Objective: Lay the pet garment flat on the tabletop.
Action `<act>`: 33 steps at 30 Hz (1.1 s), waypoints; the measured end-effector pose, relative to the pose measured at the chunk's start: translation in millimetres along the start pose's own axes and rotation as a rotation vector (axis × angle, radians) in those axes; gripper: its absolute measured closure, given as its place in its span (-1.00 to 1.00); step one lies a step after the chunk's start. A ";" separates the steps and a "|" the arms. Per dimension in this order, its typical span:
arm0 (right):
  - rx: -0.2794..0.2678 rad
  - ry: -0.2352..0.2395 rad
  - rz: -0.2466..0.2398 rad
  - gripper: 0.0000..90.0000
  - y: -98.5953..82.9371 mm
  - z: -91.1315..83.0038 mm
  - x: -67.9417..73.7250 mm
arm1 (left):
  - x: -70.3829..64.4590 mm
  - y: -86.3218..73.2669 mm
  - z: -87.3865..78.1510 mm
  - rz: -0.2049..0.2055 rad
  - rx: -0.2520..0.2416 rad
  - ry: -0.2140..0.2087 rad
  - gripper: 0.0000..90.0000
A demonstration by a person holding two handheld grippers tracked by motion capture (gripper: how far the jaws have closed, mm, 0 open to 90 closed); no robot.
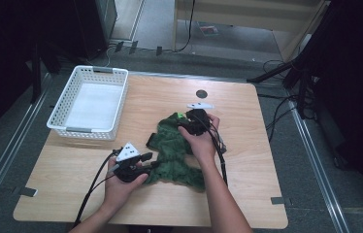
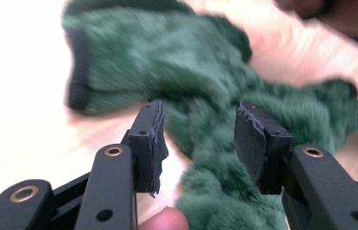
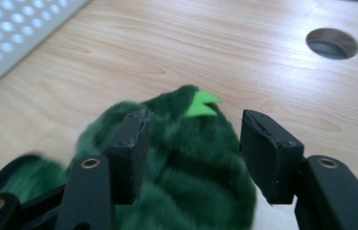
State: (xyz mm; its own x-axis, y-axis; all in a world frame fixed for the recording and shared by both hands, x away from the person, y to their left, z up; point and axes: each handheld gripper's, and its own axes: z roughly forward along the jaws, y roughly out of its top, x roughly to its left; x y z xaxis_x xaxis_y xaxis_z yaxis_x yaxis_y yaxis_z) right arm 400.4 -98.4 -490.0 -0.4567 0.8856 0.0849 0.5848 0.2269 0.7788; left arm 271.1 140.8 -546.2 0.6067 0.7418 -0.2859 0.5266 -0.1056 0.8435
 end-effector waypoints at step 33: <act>0.093 0.114 0.021 1.00 -87.3 -35.0 -14.5 | 29.0 35.6 38.7 -0.011 0.181 0.119 0.95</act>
State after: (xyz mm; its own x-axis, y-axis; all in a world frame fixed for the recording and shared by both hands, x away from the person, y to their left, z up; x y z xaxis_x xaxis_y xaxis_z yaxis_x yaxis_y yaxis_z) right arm 332.5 -145.3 -537.5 -0.5138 0.8400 0.1746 0.6524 0.2503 0.7154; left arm 330.5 132.9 -542.0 0.5317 0.8152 -0.2296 0.6373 -0.2065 0.7425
